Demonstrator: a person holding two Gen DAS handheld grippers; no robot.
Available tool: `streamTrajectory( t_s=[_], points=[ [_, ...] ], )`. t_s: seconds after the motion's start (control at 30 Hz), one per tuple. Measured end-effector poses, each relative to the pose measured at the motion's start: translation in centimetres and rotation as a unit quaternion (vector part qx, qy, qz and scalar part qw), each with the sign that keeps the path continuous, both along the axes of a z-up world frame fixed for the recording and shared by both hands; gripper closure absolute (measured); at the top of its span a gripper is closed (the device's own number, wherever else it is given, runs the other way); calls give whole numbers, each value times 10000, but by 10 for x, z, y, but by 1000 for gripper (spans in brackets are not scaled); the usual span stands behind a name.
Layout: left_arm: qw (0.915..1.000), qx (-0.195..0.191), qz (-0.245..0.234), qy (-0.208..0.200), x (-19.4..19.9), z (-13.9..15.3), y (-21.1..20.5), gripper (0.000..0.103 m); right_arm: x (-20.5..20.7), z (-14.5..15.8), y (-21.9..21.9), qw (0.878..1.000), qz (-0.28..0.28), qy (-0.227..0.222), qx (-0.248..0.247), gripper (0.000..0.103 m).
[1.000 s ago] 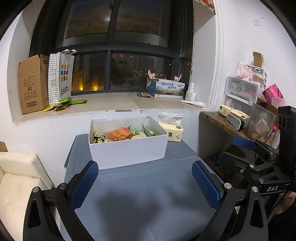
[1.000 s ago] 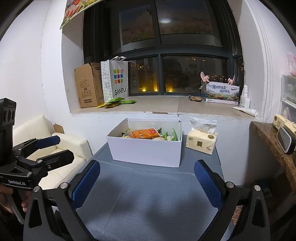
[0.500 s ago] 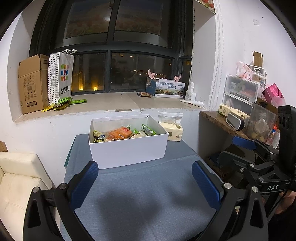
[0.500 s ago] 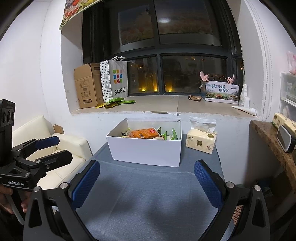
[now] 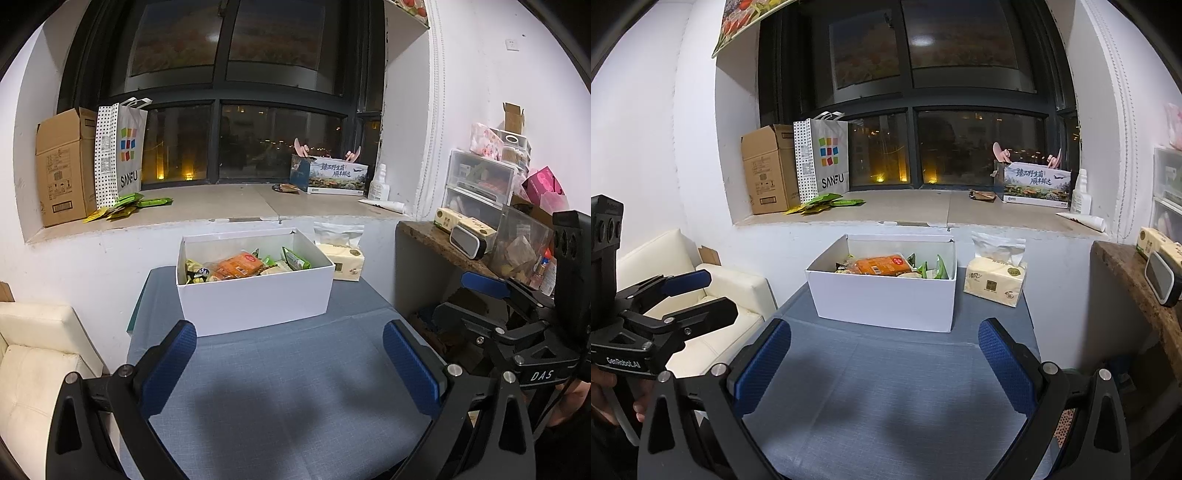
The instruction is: Organize snacks
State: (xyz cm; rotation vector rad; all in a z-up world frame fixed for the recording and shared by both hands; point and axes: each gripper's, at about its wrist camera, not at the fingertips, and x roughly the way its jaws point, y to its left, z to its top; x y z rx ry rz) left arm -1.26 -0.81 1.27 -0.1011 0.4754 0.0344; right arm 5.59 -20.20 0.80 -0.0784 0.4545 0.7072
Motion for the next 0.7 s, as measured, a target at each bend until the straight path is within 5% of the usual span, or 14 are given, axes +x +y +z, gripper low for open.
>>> streamTrajectory(
  t_s=[0.7],
  points=[
    [10000,-2,-7,15,0,-1,0,0,-4,-1,2,10000,24,-1,-25,0]
  ],
)
